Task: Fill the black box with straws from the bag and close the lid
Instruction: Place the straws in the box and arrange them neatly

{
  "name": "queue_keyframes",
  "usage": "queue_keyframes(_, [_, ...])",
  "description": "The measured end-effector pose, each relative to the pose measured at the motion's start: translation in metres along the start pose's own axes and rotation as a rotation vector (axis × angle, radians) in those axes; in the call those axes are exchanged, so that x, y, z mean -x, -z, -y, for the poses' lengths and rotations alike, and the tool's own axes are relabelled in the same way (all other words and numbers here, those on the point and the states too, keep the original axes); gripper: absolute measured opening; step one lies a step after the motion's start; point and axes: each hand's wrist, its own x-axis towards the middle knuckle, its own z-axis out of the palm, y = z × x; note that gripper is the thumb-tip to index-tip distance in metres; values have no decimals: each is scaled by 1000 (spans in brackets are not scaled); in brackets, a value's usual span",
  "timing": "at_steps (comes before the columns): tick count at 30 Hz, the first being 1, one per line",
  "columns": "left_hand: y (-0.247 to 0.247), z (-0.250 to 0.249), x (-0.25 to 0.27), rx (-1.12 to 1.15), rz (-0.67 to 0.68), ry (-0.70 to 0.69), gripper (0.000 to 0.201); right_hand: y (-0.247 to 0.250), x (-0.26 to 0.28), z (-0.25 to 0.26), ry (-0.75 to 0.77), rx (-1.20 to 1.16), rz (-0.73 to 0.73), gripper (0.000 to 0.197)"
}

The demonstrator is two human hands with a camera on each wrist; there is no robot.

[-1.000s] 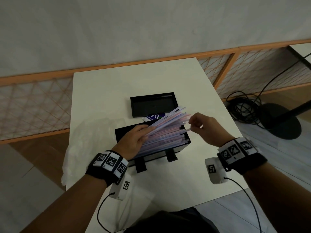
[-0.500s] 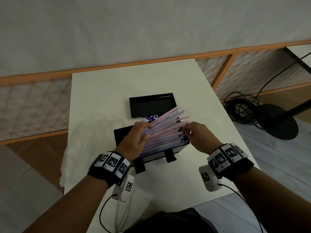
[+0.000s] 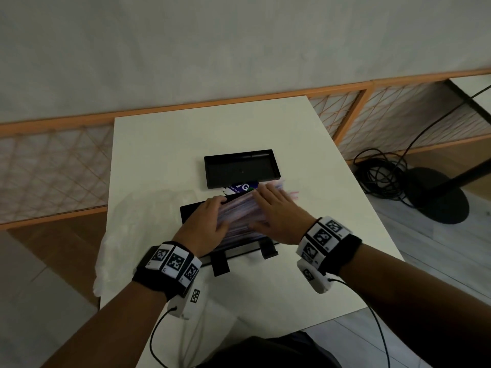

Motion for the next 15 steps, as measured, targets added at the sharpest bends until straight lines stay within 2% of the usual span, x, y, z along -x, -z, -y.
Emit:
queue_keyframes(3, [3, 7, 3, -62, 31, 15, 42, -5, -1, 2, 52, -193, -69, 65])
queue_keyframes(5, [4, 11, 3, -112, 47, 3, 39, -2, 3, 0, 78, -287, -226, 53])
queue_keyframes(6, [4, 12, 4, -129, 54, 8, 38, 0, 4, -3, 56, -302, -338, 48])
queue_keyframes(8, [5, 12, 4, -136, 63, 19, 39, 6, 7, -11, -123, -340, -501, 44])
queue_keyframes(9, [6, 12, 4, -127, 61, 18, 40, 8, 8, -15, -255, -384, -497, 44])
queue_keyframes(11, [7, 12, 3, -108, 59, 17, 45, 10, 6, -24, -459, -476, -378, 43])
queue_keyframes(13, [7, 12, 3, -100, 75, 31, 51, 8, 1, -31, -507, -552, -345, 34])
queue_keyframes(15, [8, 14, 2, -107, 104, 36, 56, 8, -3, -37, -517, -639, -405, 25])
